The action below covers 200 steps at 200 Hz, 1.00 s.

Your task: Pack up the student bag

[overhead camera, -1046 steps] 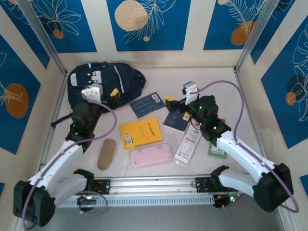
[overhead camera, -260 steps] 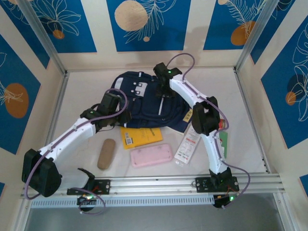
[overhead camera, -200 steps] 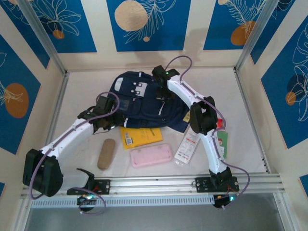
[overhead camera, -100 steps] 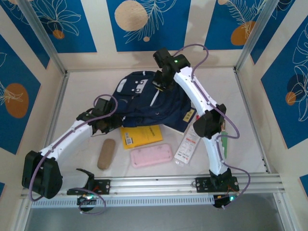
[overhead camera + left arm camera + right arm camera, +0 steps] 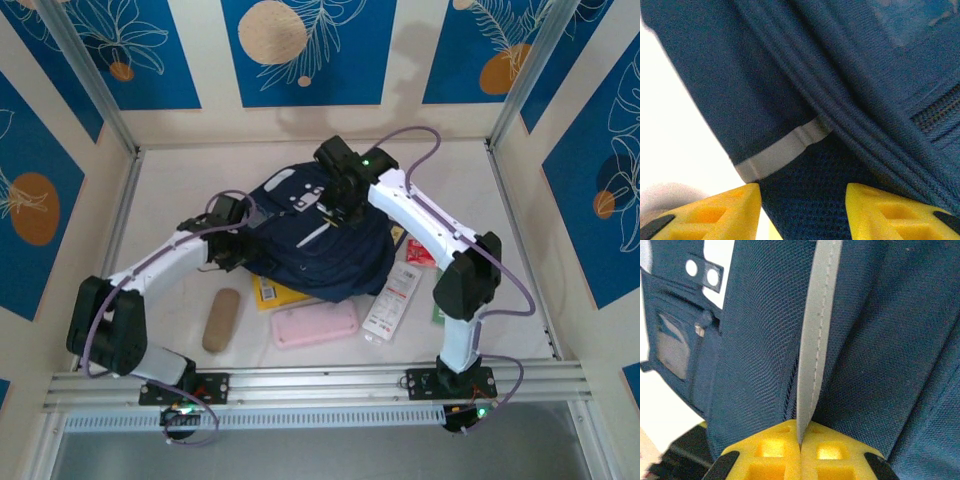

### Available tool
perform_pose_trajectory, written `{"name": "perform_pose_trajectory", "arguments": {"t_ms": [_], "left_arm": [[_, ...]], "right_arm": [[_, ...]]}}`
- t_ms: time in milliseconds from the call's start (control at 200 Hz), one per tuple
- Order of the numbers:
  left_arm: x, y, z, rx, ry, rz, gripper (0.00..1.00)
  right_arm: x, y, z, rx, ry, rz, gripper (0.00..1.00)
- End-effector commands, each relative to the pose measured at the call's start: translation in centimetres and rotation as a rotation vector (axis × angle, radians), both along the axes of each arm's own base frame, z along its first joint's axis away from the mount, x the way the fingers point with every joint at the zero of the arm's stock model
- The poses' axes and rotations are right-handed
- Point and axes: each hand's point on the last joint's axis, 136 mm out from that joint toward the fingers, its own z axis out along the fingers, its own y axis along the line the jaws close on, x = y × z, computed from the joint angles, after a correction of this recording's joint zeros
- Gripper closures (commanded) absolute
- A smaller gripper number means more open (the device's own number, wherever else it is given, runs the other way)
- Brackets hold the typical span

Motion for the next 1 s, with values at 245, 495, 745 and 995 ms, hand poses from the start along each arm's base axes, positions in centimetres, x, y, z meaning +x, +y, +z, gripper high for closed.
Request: {"name": "perform_pose_trajectory", "arguments": {"t_ms": [245,495,745,995], "left_arm": [[3.9,-0.7,3.4,0.005,-0.115,-0.014,0.43],[4.0,-0.2,5.3,0.048,-0.141,-0.053,0.42],[3.7,-1.0,9.4,0.027,-0.224,-0.160,0.42],[4.0,-4.9,13.2,0.068,-0.375,-0.419,0.41]], "right_arm": [[-2.1,4.9,-2.0,0.203,0.014,0.048,1.00],[-2.1,6.6,-4.4,0.216,0.058,0.044,1.00],[-0.9,4.8,-3.6,0.155,-0.012,0.066,0.50],[0.5,-3.1,0.2,0.000,-0.221,0.025,0.19]]}}
